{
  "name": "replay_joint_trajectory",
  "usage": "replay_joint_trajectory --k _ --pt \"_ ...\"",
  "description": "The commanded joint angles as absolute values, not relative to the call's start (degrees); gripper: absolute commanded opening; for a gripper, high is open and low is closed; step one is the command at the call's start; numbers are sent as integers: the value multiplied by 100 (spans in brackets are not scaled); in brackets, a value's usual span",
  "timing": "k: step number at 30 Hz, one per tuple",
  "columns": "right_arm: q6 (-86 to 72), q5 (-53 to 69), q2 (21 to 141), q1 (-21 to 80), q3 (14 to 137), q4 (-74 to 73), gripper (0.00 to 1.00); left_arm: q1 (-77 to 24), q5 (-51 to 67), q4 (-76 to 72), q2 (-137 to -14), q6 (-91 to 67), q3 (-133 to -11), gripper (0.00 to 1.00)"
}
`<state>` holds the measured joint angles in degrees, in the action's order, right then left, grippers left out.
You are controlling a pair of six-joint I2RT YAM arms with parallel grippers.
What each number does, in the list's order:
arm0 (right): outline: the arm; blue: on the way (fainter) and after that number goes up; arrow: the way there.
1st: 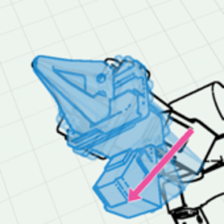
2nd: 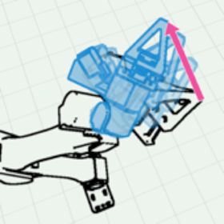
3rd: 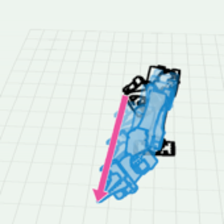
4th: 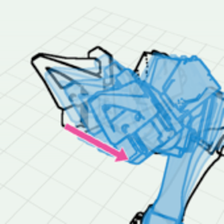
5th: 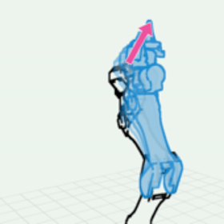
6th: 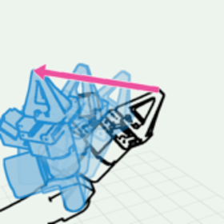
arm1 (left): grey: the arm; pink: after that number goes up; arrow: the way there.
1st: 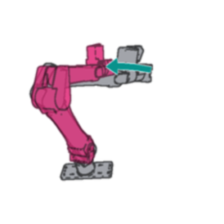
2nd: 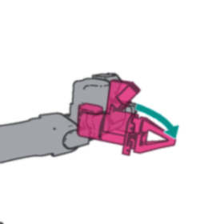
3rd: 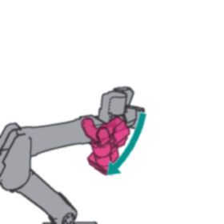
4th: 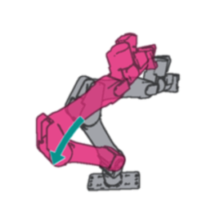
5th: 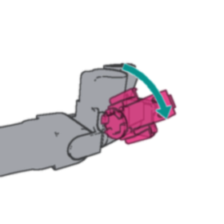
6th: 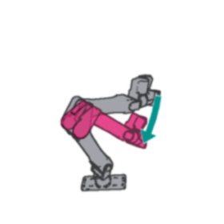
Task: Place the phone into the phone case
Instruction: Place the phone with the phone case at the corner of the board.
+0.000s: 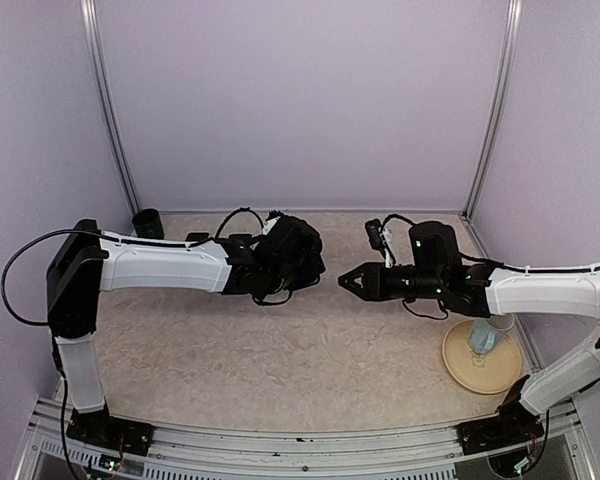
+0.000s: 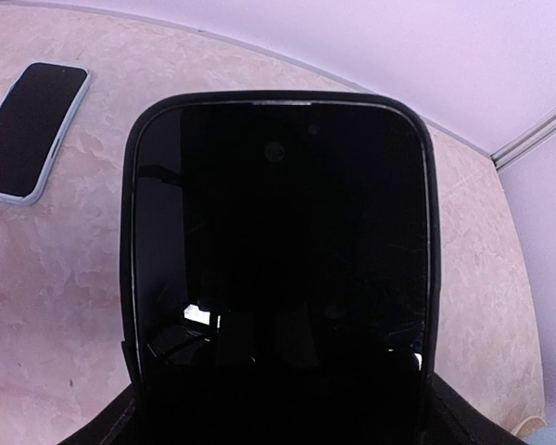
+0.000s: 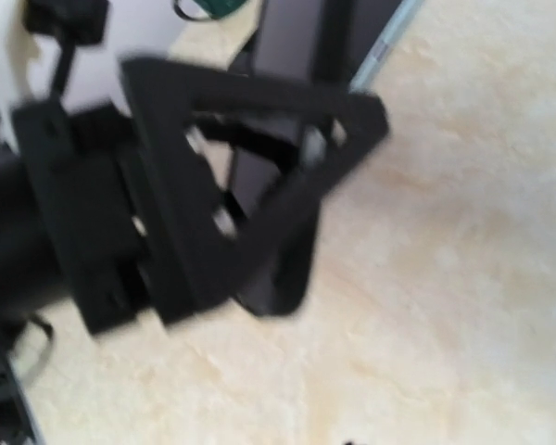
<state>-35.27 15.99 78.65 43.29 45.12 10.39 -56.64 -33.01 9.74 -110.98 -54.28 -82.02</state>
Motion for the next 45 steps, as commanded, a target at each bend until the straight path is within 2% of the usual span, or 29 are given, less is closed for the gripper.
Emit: replay_joint_trajectory --k 1,16,25,45 --pt "-3445 1504 7683 4247 4315 862 29 -5431 -3037 1024 -11127 -4911 -8560 16" --pt "-3480 1503 7429 4165 4075 870 30 -4623 -2365 1033 -12081 -3958 -9063 16" --pt "-3505 1494 7358 4147 4013 866 31 -4344 -2090 1153 -12830 -3163 -9962 20" --pt "-3656 1591 7366 4135 3858 974 31 -3921 -1784 1410 -14034 -2855 -11254 24"
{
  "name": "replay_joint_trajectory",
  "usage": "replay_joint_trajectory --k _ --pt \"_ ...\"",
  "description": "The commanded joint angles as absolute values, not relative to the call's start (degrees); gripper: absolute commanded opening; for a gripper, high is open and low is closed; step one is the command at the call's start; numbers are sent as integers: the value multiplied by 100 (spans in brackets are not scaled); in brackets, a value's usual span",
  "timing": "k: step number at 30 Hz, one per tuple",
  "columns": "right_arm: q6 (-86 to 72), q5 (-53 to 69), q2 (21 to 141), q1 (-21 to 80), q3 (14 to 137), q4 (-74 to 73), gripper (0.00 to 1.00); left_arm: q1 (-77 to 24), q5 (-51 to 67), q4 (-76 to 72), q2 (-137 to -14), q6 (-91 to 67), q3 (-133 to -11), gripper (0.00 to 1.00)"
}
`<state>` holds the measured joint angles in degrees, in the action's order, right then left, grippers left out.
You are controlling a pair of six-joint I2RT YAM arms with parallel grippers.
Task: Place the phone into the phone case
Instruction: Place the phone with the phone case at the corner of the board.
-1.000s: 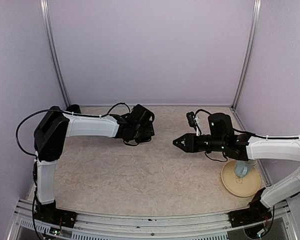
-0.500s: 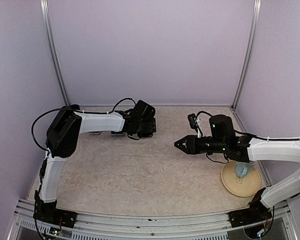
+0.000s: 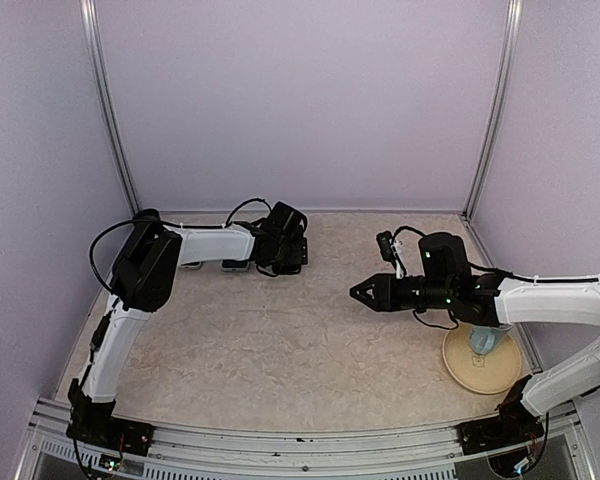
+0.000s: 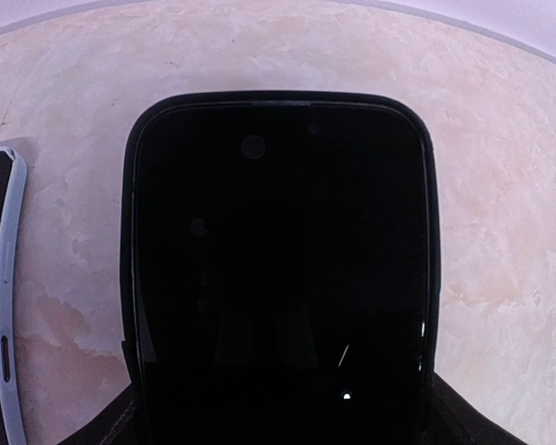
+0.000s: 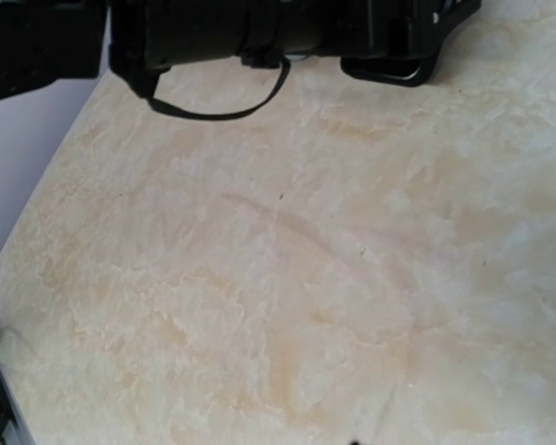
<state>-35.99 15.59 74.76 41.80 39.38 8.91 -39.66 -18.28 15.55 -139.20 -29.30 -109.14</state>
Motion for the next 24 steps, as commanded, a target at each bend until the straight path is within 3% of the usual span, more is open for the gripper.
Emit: replay_joint_trajectory --k 1,24 --pt "-3656 1595 7370 4135 3858 963 31 -3908 -1776 1409 -14087 -2850 -11292 25" --pt "-3638 1611 7379 4139 3972 858 31 -3727 -1924 1288 -14545 -2901 -11529 41"
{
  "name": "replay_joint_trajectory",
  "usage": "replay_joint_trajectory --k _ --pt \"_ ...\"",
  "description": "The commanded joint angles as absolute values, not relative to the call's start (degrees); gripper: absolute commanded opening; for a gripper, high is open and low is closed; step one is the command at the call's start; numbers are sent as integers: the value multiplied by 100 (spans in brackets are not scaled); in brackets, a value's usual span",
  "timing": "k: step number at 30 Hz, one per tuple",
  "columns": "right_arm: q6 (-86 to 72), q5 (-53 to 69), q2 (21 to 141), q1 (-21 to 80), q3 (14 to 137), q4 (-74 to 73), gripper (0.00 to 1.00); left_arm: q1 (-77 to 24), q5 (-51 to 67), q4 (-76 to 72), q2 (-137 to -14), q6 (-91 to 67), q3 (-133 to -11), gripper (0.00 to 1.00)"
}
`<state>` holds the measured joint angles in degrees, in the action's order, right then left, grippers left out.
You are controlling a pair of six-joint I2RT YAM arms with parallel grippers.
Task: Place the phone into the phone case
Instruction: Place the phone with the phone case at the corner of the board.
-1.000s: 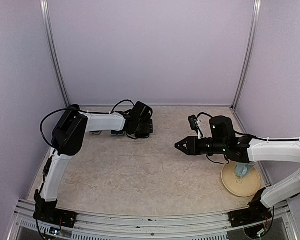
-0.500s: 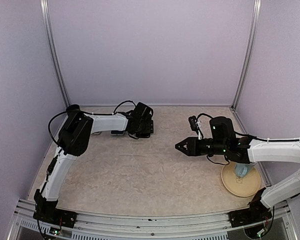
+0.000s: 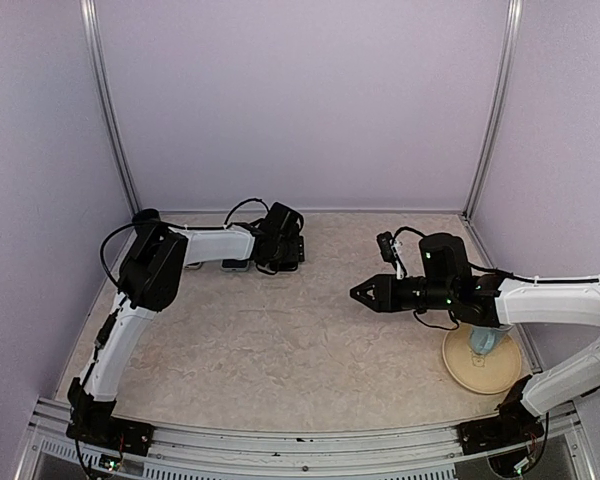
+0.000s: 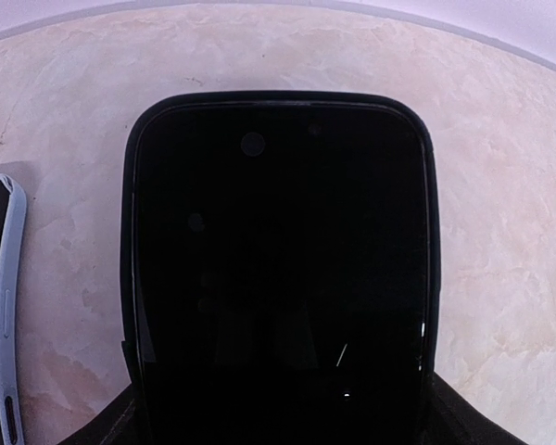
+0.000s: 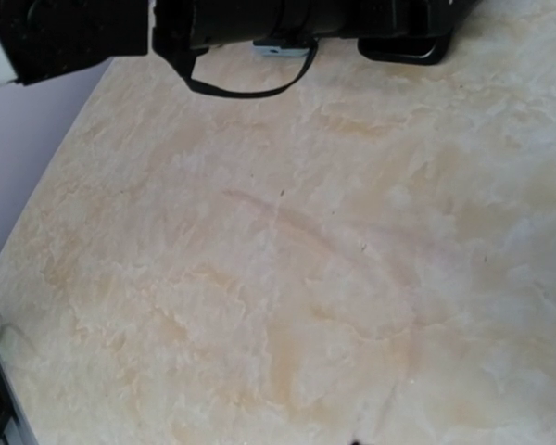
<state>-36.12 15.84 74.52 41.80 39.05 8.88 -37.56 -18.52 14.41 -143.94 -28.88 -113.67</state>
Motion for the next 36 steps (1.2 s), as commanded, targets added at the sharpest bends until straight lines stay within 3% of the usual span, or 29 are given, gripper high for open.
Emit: replay_joint_trajectory --k 1,9,36 --pt "-3635 1609 7376 4134 3973 858 31 -3727 -1925 1284 -14553 -2900 -11530 43" --pt "-3653 1630 7367 4123 3964 853 32 -3718 -2020 1292 -14546 -2911 -11529 58" --pt "-3700 1648 7251 4122 3858 897 33 -3665 -1811 1303 -14664 -3103 -11514 84"
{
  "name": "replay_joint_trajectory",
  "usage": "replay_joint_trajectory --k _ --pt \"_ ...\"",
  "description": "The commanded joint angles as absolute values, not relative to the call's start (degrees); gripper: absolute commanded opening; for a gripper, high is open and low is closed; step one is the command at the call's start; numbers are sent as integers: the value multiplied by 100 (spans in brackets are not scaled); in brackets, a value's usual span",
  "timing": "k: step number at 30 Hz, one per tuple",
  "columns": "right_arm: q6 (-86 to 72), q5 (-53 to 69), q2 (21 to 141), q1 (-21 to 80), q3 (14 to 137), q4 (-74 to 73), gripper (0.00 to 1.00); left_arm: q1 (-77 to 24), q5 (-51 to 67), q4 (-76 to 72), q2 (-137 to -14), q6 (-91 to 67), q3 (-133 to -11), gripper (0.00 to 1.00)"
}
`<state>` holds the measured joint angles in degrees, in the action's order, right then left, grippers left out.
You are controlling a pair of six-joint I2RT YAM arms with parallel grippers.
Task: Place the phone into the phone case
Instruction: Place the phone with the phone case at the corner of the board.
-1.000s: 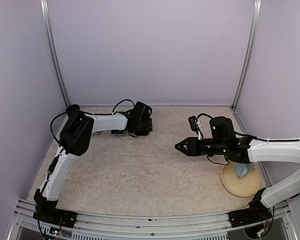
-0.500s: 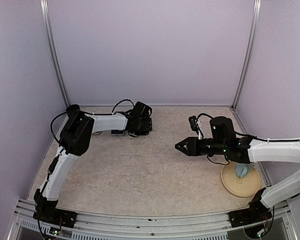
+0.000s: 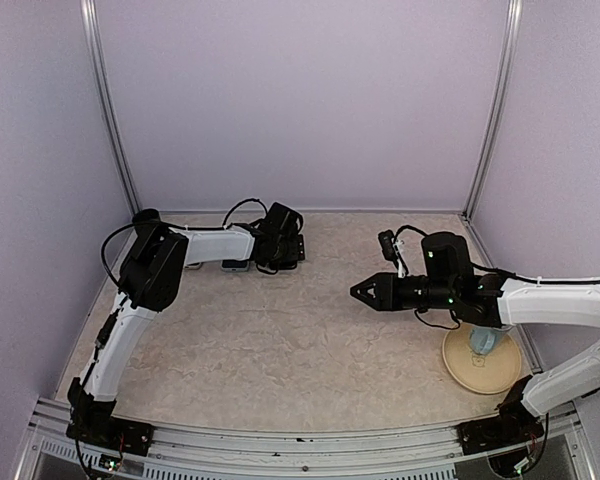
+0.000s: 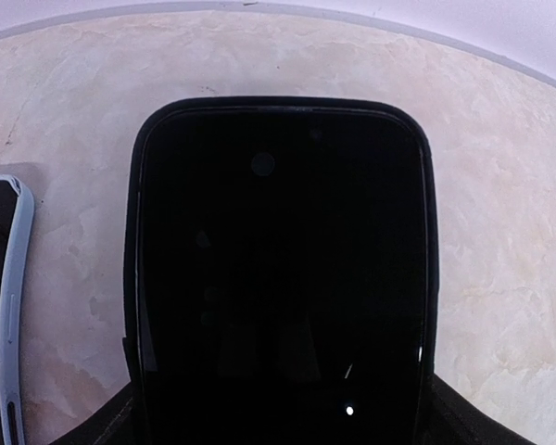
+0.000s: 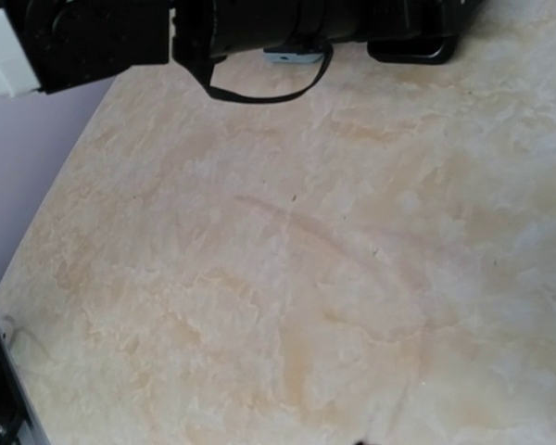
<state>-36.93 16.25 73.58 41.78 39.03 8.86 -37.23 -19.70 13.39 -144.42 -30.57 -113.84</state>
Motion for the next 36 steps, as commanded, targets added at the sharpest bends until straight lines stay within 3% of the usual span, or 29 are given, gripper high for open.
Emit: replay_joint_trajectory --k 1,11,16,24,28,36 --pt "-3700 1644 7251 4129 3857 900 33 -3665 -1799 1296 -14668 -3095 -11508 84" --pt "-3700 1645 7260 4123 3850 908 33 -3665 -1750 1300 -14654 -3182 -11498 87" --pt "-3692 1644 7260 4122 3850 885 34 -3658 -1804 1344 -14486 -3220 -11466 99" --pt "-3695 1639 7251 4115 3858 831 38 -3621 -1822 1316 -13853 -3336 -11077 99" --pt "-3667 1631 7258 4108 3899 778 45 -3621 -1734 1328 -13469 -3439 -10798 99" --pt "-3489 1506 7137 4091 3994 496 72 -3636 -1563 812 -12371 -3462 -9686 99"
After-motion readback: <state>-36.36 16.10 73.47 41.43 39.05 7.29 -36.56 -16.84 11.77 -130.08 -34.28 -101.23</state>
